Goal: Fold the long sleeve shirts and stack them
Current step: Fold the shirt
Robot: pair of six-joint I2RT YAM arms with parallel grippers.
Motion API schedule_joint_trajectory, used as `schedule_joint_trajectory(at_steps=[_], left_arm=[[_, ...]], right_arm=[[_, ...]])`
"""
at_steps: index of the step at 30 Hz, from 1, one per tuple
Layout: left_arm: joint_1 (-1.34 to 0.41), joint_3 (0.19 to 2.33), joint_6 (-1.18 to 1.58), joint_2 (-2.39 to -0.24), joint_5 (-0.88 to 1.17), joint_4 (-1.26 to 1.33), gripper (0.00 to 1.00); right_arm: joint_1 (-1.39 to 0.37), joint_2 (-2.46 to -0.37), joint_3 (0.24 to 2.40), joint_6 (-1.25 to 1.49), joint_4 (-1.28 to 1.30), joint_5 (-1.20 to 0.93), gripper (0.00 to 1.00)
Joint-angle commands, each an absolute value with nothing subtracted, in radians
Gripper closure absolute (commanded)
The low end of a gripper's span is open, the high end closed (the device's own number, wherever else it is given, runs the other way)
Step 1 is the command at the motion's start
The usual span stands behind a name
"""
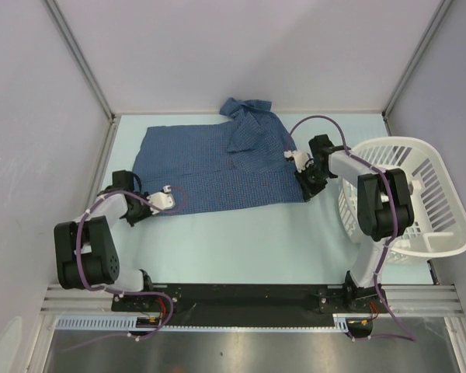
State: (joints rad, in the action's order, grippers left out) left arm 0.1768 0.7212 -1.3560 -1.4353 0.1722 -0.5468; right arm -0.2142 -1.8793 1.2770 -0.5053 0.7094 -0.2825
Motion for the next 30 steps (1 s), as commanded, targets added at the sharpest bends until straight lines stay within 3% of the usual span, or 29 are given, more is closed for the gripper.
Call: schedule_joint_trajectory(at_steps=[1,5,19,20,21,24,26,27,29,30], left_arm=[[0.173,0.71,-1.374,-1.454,0.156,-0.521,0.88],[0.172,0.703,-1.397,-1.411,0.164,-0.554,1.0],[0.234,0.586,-1.592,-1.125,0.198,-0.815,0.99],[0.244,0.589,-1.583,-1.117,0.228,-0.802,0.94],[0.253,0.592,-1.571,-1.114,0.242,-0.763,0.76],[0.255,0.627,-1.557,-1.149,0.297,-0.717,0.5],[0.253,0.658,-1.569,-1.184,0.322,-0.695,0.43],[0.253,0.667,-1.584,-1.204,0.336,-0.686,0.31],[0.253,0.695,-1.63,-1.271,0.341,-0.68,0.18],[0.255,0.701,-1.632,-1.296,0.341,-0.652,0.18]], right_arm=[[-0.224,-1.859,1.29,-0.509,0.718,-0.267,1.0],[-0.23,-1.818,1.276,-0.518,0.768,-0.285,1.0],[-0.287,-1.473,0.991,-0.597,0.934,-0.25,1.0],[-0.288,-1.462,0.977,-0.597,0.925,-0.242,1.0],[-0.29,-1.456,0.962,-0.586,0.908,-0.244,1.0],[-0.29,-1.485,0.976,-0.563,0.896,-0.255,1.0],[-0.29,-1.491,0.98,-0.563,0.893,-0.253,1.0],[-0.29,-1.497,0.983,-0.564,0.888,-0.252,1.0],[-0.288,-1.505,0.983,-0.568,0.885,-0.25,1.0],[-0.288,-1.508,0.983,-0.566,0.885,-0.253,1.0]])
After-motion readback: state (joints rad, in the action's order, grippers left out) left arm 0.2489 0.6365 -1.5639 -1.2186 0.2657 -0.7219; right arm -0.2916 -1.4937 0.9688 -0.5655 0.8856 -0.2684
